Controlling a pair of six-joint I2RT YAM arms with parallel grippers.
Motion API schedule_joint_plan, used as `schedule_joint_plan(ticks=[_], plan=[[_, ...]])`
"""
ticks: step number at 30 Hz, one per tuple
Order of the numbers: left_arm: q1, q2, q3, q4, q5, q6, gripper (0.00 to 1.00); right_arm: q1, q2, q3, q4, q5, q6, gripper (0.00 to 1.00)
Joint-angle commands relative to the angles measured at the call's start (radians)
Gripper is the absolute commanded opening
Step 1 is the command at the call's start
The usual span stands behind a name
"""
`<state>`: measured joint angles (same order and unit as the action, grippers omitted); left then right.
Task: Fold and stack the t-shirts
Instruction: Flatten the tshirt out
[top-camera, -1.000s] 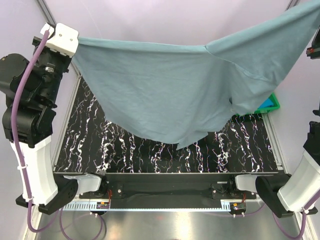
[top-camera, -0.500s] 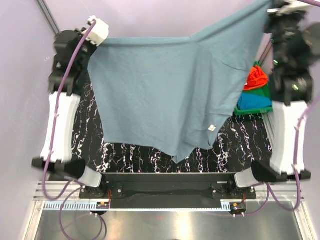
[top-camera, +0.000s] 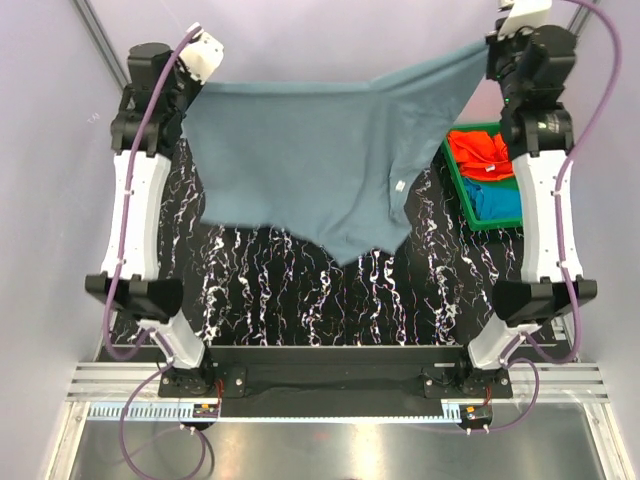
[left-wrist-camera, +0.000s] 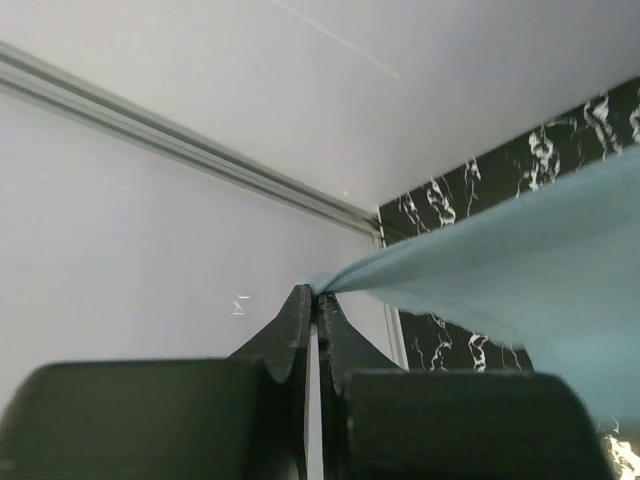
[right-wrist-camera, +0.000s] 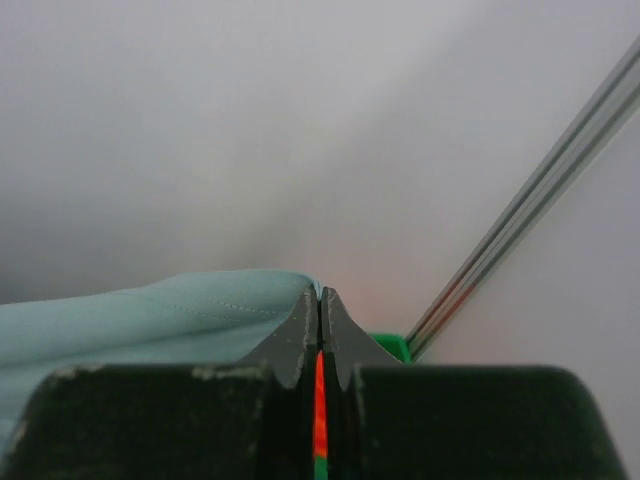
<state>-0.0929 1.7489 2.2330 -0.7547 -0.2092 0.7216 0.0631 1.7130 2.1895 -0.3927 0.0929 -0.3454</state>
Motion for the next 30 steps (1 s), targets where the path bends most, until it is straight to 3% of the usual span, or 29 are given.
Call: schedule_joint_plan(ticks=[1,7,13,18,23,27,30], plan=[[-0.013,-0.150,0.034,0.023,-0.026,-0.031,0.00,-0.020,-0.133,0.108,0.088,0.031,-0.014,0.00],[-0.027,-0.460,-0.146,0.034,0.036,-0.105,0.00,-0.020,-0.389,0.084,-0.061,-0.036,0.074,0.00],[-0.036,-0.618,-0.228,0.106,0.025,-0.064,0.00,-0.022,-0.529,0.108,-0.043,0.033,-0.020,0.00],[-0.036,-0.603,-0.144,0.158,-0.002,-0.018,0.00,-0.022,-0.509,0.219,0.047,0.102,-0.153,0.00],[-0.036,-0.534,-0.127,0.213,-0.025,0.091,0.00,-0.022,-0.391,0.309,0.187,0.100,-0.262,0.00],[-0.034,-0.416,-0.179,0.169,-0.041,0.130,0.00,-0.020,-0.322,0.225,0.281,0.082,-0.288,0.00],[-0.034,-0.294,-0.188,0.048,-0.041,0.096,0.00,-0.023,-0.302,-0.015,0.317,0.071,-0.261,0.00]])
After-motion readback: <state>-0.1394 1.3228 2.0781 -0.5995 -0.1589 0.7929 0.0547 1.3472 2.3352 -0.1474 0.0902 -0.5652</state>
